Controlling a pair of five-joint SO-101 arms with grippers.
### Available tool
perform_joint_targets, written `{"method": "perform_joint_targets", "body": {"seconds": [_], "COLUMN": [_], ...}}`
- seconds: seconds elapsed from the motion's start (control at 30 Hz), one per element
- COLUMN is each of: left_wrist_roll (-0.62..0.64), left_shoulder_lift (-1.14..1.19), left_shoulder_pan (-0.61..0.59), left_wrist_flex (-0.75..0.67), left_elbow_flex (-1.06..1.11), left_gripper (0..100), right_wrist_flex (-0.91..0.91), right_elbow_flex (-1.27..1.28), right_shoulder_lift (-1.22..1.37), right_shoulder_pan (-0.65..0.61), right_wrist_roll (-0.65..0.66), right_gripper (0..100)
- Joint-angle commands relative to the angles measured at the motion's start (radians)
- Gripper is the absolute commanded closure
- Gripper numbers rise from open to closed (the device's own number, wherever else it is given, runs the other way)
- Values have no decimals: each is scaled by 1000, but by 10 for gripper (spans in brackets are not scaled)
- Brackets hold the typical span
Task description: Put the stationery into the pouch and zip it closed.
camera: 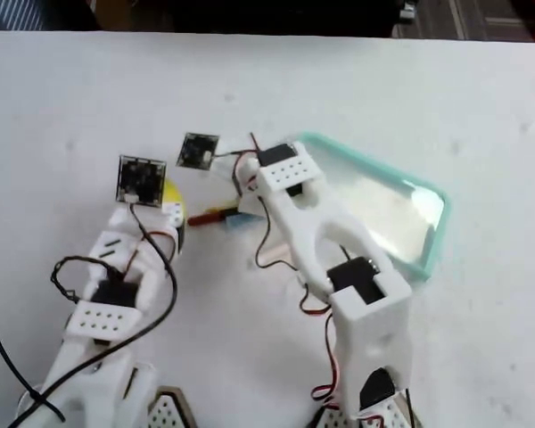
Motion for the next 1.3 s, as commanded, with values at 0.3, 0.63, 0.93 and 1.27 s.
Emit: {"method": "perform_joint_targets", "body": {"seconds": [0.3, 0.63, 0.93, 1.27], "left_wrist_roll": [0, -31, -69, -69], "left_shoulder_lift": [2, 2, -5, -5], "left_shoulder_pan": [7, 33, 70, 70], "left_wrist_flex": [-25, -20, -20, -18], "left_elbow_flex": [-6, -6, 17, 21], "left_gripper": [976, 976, 976, 976], "right_wrist_flex": [-31, 13, 255, 308], "right_elbow_flex": [-15, -8, -3, 255], "right_shoulder_lift": [-349, -757, -1027, -1280], "right_shoulder_pan": [18, 117, 154, 147], "right_wrist_roll": [-195, -359, -373, -373], "right_gripper": [981, 981, 981, 981]}}
